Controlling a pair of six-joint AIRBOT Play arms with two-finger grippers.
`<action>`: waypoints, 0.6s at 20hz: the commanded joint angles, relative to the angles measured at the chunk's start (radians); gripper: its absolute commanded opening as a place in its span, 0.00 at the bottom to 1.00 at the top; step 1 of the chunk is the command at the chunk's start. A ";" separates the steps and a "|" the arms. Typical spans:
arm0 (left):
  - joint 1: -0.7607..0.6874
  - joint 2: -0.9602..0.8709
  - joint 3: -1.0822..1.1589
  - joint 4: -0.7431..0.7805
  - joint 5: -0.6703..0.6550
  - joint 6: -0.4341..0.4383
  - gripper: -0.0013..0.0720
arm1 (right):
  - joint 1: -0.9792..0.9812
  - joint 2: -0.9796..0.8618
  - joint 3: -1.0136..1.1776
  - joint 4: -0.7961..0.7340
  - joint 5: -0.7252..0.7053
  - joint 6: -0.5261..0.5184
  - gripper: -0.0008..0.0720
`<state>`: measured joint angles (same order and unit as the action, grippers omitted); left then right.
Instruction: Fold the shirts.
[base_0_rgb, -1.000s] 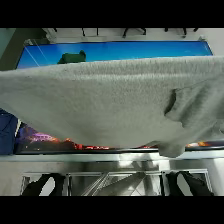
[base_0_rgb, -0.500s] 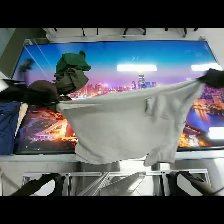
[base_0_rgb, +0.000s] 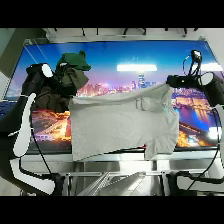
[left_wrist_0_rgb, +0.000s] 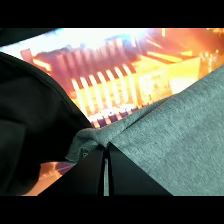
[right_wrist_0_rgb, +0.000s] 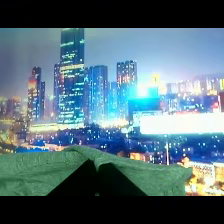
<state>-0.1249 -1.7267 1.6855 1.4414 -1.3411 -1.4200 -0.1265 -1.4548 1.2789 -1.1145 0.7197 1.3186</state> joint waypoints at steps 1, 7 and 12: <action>-0.010 -0.029 0.056 0.051 -0.062 0.008 0.04 | -0.013 -0.031 -0.003 0.000 -0.016 0.006 0.04; -0.012 0.117 -0.229 0.020 -0.108 0.011 0.04 | -0.125 -0.062 -0.004 -0.060 0.274 0.104 0.04; -0.029 0.259 -0.480 -0.085 0.001 0.018 0.04 | -0.136 -0.105 -0.004 -0.060 0.371 0.104 0.04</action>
<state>-0.1459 -1.5375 1.3350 1.4120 -1.3949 -1.4048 -0.2535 -1.5379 1.2755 -1.1679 1.0142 1.4139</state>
